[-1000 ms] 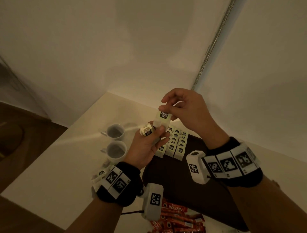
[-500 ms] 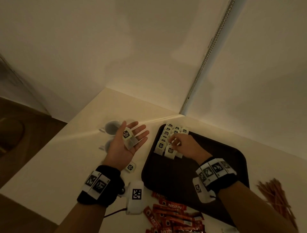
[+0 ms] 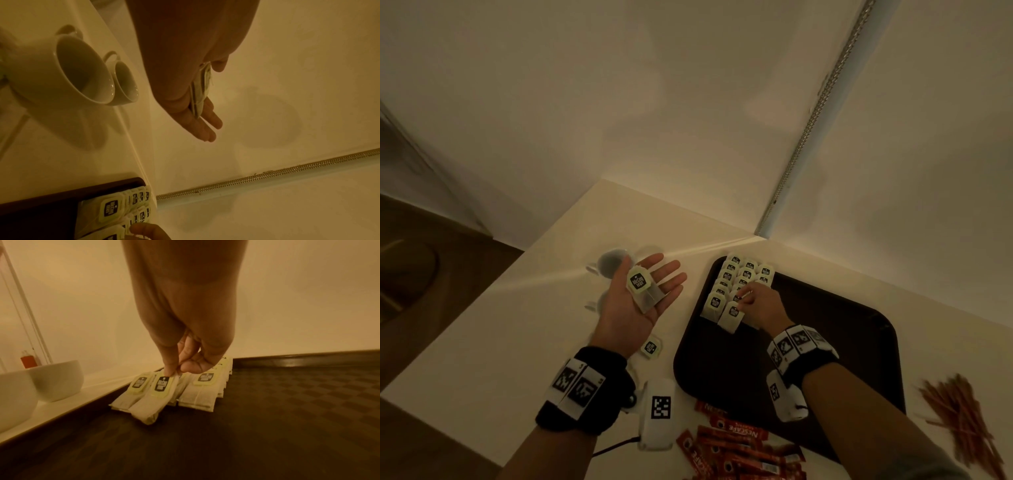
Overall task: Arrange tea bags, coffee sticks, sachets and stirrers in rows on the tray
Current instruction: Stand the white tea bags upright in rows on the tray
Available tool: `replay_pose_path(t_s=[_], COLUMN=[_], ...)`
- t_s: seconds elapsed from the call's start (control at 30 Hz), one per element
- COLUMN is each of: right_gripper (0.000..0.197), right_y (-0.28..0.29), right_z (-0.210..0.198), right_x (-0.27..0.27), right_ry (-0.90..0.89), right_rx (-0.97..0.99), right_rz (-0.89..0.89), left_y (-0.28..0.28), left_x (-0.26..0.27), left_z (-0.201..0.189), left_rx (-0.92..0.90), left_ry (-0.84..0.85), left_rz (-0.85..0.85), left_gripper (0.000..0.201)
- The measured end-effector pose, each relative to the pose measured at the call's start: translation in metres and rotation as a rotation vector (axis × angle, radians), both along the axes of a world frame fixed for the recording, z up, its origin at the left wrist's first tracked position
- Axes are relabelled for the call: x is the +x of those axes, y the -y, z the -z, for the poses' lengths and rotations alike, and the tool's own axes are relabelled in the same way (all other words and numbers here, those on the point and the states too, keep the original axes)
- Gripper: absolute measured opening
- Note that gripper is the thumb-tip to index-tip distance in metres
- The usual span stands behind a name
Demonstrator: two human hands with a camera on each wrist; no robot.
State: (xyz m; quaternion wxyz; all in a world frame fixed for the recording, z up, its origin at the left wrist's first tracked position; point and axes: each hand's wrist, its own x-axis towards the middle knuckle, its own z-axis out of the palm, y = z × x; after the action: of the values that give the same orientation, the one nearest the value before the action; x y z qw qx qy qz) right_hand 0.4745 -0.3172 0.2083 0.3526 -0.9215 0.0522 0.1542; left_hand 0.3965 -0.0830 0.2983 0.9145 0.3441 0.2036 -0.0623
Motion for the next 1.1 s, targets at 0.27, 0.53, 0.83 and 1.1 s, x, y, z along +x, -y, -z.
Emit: replay_pose_path(t_s=[0.27, 0.53, 0.83, 1.1], right_gripper=[0.019, 0.011, 0.009, 0.008], right_y=[-0.011, -0.075, -0.068, -0.070], right_z=[-0.018, -0.134, -0.206, -0.233], right_x=[0.003, -0.027, -0.033, -0.042], right_ry=[0.202, 0.551, 0.719, 0.633], right_rx=[0.082, 0.307, 0.186, 0.059], right_rz=[-0.004, -0.576, -0.600, -0.607], left_y=[0.001, 0.018, 0.017, 0.026], left_x=[0.000, 0.004, -0.001, -0.009], left_z=[-0.002, -0.025, -0.042, -0.055], left_rx=[0.045, 0.180, 0.583, 0.505], left_ry=[-0.004, 0.087, 0.582, 0.553], left_rz=[0.123, 0.356, 0.058, 0.145], left_gripper=[0.068, 0.079, 0.023, 0.022])
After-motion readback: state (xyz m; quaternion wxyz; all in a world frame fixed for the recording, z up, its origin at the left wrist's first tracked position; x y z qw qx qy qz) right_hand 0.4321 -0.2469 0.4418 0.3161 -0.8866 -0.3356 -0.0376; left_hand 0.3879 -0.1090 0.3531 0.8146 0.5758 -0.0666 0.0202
